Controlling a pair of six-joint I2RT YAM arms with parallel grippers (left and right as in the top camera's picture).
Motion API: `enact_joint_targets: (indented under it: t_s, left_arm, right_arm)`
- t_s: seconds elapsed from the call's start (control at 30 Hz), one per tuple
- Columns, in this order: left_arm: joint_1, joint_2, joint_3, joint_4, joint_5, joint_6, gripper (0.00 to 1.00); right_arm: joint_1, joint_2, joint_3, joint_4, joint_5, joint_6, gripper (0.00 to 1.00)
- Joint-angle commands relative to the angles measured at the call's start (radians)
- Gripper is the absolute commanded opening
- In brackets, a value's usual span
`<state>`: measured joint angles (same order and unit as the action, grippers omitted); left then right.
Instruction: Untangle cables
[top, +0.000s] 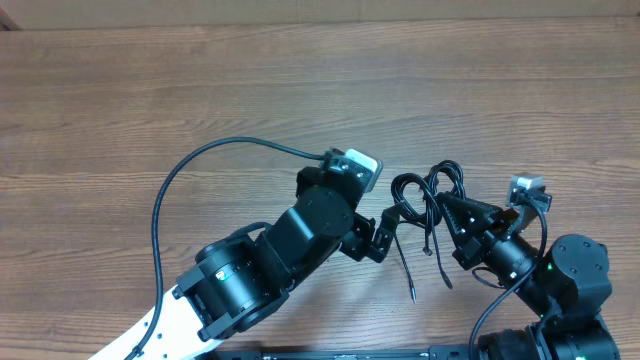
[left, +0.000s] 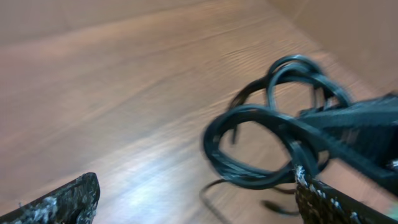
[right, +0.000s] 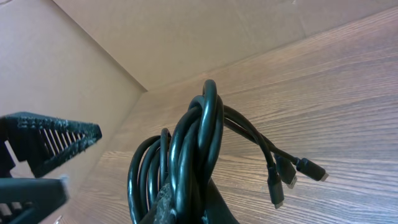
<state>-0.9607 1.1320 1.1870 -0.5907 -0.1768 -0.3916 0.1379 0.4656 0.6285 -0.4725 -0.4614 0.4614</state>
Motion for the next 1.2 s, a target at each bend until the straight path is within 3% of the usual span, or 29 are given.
enact_joint_targets:
  t_s: [0.0, 0.13, 0.37, 0.67, 1.0, 1.17]
  left_arm:
    - [0.005, -0.012, 0.023, 0.035, 0.140, -0.182, 1.00]
    - [0.005, 0.005, 0.023, 0.060, 0.215, -0.187, 1.00]
    - [0.005, 0.011, 0.023, 0.059, 0.224, -0.354, 1.00]
    - [0.003, 0.015, 0.022, 0.037, 0.247, -0.477, 0.74]
    - [0.003, 0.069, 0.022, 0.041, 0.283, -0.616, 0.69]
    - [0.003, 0.072, 0.022, 0.048, 0.282, -0.635, 0.49]
  right_arm:
    - [-0.003, -0.008, 0.014, 0.004, 0.011, -0.024, 0.04]
    - [-0.003, -0.008, 0.014, 0.026, -0.127, -0.144, 0.04]
    - [-0.003, -0.008, 0.014, 0.024, -0.145, -0.209, 0.04]
    - [-0.003, -0.008, 0.014, 0.051, -0.190, -0.235, 0.04]
    - [-0.003, -0.008, 0.014, 0.081, -0.240, -0.277, 0.04]
    - [-0.003, -0.008, 0.014, 0.082, -0.240, -0.277, 0.04]
